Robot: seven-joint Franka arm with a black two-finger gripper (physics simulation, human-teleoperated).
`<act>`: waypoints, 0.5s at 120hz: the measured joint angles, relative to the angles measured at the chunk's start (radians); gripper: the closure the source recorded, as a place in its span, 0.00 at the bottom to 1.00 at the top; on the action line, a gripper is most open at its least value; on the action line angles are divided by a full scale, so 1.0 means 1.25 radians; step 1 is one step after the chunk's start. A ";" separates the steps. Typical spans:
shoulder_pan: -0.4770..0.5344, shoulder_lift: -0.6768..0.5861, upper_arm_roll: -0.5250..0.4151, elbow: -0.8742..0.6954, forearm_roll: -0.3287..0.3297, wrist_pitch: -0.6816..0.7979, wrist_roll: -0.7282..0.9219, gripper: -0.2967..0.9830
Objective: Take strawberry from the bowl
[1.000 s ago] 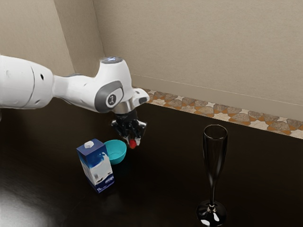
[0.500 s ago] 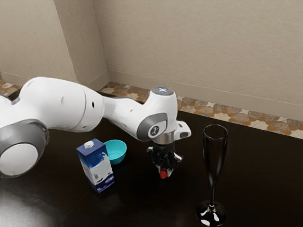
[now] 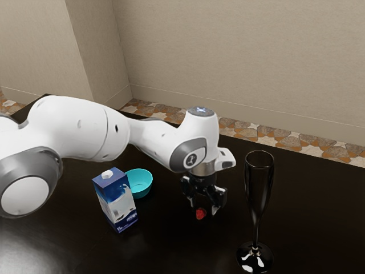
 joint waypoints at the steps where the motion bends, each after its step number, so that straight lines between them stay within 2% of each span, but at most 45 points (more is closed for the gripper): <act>1: 0.000 -0.004 0.000 -0.001 0.000 0.000 0.000 0.40; 16: 0.006 -0.112 0.005 -0.013 0.021 -0.032 0.008 0.33; 24: 0.010 -0.165 0.036 0.010 0.028 -0.074 0.015 0.31; 48: 0.015 -0.207 0.175 0.170 0.035 -0.223 0.063 0.27; 60: 0.065 -0.246 0.209 0.217 0.035 -0.296 0.093 0.26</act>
